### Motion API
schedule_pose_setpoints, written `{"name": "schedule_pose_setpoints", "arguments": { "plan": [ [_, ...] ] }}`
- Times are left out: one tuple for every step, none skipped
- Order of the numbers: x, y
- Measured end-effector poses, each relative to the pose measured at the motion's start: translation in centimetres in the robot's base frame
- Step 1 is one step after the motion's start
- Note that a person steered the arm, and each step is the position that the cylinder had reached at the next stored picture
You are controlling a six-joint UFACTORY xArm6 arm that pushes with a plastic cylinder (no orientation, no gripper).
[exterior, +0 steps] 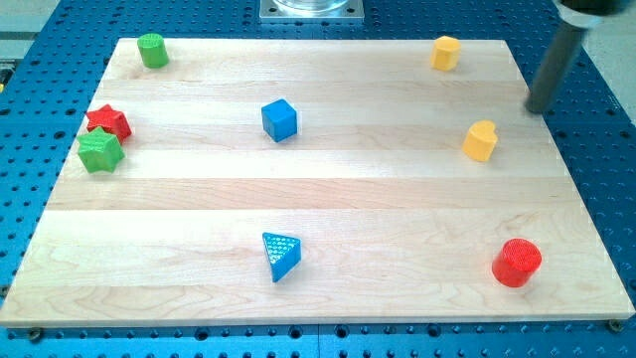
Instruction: Move the heart diagonally to the red circle
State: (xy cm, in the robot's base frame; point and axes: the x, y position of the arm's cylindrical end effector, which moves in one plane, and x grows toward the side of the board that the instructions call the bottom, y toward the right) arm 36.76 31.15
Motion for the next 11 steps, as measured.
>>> {"name": "schedule_pose_setpoints", "arguments": {
  "plan": [
    [5.2, -1.2],
    [2.2, -5.5],
    [5.0, -7.1],
    [3.9, -6.8],
    [1.7, -12.1],
    [2.4, -7.0],
    [5.8, -8.7],
    [6.6, -14.0],
    [0.0, -16.2],
    [-2.4, -18.9],
    [0.2, -17.0]
  ]
}}
